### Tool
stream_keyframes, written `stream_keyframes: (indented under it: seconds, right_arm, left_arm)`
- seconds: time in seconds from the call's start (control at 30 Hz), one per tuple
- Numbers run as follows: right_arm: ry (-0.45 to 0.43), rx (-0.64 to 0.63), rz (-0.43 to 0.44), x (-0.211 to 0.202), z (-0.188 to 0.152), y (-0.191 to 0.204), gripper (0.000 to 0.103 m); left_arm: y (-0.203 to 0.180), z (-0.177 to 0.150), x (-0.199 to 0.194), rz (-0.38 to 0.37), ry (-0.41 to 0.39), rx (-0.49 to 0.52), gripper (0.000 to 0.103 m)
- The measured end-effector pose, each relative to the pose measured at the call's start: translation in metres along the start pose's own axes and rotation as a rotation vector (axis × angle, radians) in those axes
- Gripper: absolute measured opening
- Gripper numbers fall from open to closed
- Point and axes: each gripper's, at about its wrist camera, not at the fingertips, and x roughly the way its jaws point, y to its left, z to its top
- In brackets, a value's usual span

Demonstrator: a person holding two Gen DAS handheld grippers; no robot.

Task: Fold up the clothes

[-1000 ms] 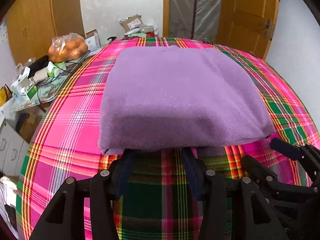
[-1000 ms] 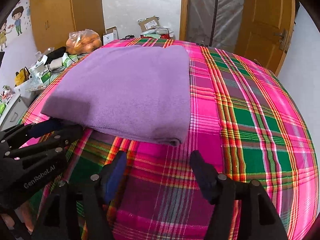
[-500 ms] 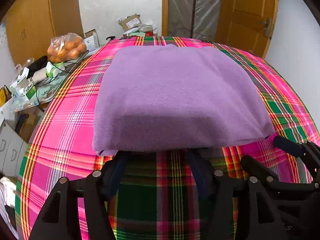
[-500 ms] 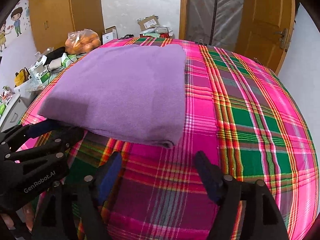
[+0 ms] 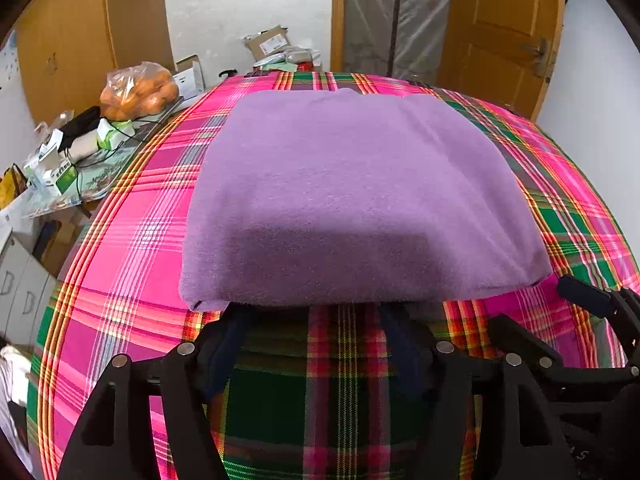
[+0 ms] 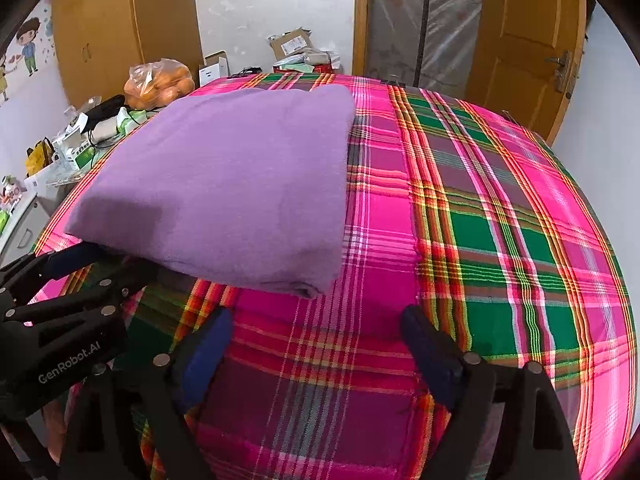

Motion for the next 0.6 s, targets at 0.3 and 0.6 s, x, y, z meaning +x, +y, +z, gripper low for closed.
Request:
stream_keyframes:
  seconds: [0.3,0.6]
  right_arm:
    - [0.002,0.0,-0.004,0.0008,0.0012,0.0035,0.088]
    - [0.002,-0.001,-0.004,0.0018,0.0024,0.0034,0.088]
  left_arm:
    - [0.0006,-0.0008,-0.0003,0.0,0.0,0.001,0.07]
    - [0.0007,-0.0013,-0.0009,0.001,0.0,-0.002,0.07]
